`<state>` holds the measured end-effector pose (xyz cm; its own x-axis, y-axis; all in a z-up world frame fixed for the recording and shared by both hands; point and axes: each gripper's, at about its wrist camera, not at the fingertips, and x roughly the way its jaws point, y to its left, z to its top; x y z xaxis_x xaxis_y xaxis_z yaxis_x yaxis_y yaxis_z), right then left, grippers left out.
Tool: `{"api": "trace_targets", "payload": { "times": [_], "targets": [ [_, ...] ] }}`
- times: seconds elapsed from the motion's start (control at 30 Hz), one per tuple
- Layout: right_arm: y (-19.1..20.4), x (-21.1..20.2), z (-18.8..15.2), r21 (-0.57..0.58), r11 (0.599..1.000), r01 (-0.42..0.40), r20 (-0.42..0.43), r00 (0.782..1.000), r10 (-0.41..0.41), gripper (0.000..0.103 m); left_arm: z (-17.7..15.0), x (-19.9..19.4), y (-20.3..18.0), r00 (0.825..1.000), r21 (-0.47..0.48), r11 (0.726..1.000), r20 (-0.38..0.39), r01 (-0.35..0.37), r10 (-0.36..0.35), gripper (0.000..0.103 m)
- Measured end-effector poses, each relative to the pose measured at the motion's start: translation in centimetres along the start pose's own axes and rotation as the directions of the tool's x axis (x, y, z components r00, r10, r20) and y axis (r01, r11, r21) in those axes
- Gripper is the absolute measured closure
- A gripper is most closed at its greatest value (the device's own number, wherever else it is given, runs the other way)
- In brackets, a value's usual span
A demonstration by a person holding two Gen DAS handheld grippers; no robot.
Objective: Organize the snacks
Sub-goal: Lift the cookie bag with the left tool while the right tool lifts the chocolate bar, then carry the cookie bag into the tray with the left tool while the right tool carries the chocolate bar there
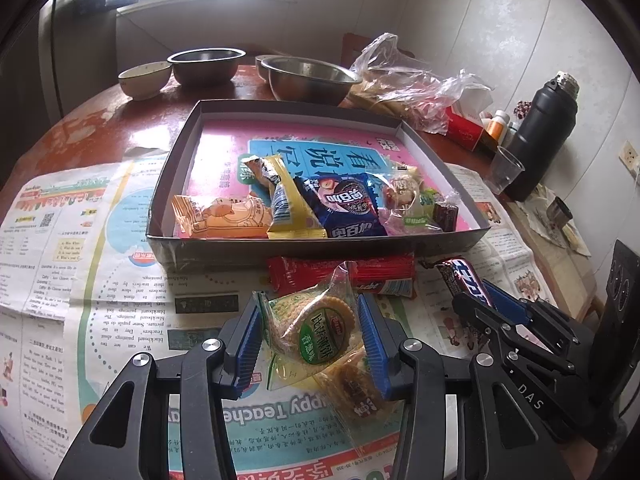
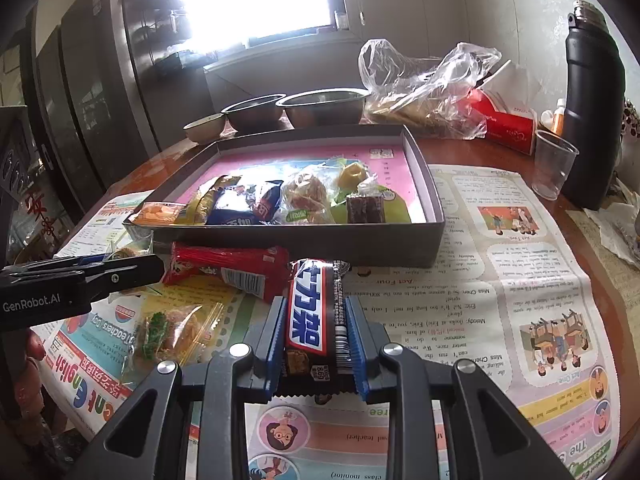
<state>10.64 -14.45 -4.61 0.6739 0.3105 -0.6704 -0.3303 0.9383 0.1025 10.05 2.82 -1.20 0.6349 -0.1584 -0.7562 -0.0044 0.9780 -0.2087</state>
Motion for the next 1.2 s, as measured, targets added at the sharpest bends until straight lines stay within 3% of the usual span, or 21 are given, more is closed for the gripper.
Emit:
{"api": "trace_targets", "payload": {
  "times": [0.47,0.9,1.2],
  "targets": [
    [0.5,-1.6,0.5,-0.008,1.0,-0.01,0.036,0.999,0.01,0.074,0.2,-1.6,-0.2,0.999,0.008,1.0,0.035,0.006,-0.006,0.055],
    [0.2,-2.8,1.4,0.007,1.0,-0.011,0.073,0.997,0.01,0.074,1.4,-3.1,2.3,0.996,-0.037,0.999,0.088,-0.023,0.026,0.055],
    [-1.1,-2.7,2.8,0.032,0.999,-0.011,0.104,0.995,0.008,0.074,2.8,-1.9,3.4,0.995,-0.061,0.997,0.093,-0.037,0.043,0.055]
  ]
}}
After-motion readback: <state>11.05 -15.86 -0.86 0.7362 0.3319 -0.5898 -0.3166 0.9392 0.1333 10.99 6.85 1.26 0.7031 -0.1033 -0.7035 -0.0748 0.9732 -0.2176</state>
